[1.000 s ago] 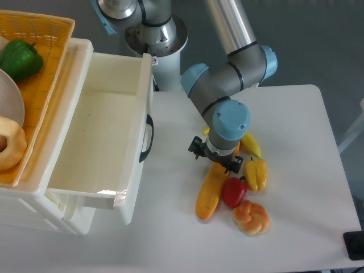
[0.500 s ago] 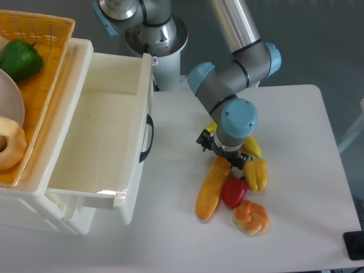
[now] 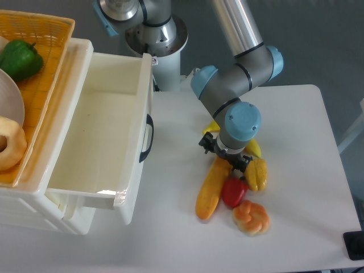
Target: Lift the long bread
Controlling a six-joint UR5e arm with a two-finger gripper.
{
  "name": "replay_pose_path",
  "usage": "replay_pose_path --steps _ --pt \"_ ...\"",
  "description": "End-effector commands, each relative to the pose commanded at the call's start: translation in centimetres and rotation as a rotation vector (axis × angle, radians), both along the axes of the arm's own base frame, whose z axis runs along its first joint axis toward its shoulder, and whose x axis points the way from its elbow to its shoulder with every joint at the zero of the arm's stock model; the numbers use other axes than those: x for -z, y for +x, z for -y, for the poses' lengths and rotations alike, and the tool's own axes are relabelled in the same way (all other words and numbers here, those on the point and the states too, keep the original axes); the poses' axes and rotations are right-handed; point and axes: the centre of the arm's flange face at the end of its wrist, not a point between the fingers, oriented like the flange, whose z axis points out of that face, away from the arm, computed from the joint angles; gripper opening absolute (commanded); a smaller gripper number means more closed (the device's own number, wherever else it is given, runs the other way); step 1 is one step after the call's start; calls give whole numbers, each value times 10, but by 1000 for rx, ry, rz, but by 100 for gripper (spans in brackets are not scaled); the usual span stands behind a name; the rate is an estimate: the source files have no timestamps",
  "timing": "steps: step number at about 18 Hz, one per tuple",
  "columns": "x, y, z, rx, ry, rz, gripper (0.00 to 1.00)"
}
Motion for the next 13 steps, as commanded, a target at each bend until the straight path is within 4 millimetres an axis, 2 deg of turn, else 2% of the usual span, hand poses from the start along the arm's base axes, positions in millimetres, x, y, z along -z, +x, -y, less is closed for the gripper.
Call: replay_pose_path --steps 4,13 --pt "7 2 1 -1 -7 12 100" --pt "8 2 0 -19 -8 5 99"
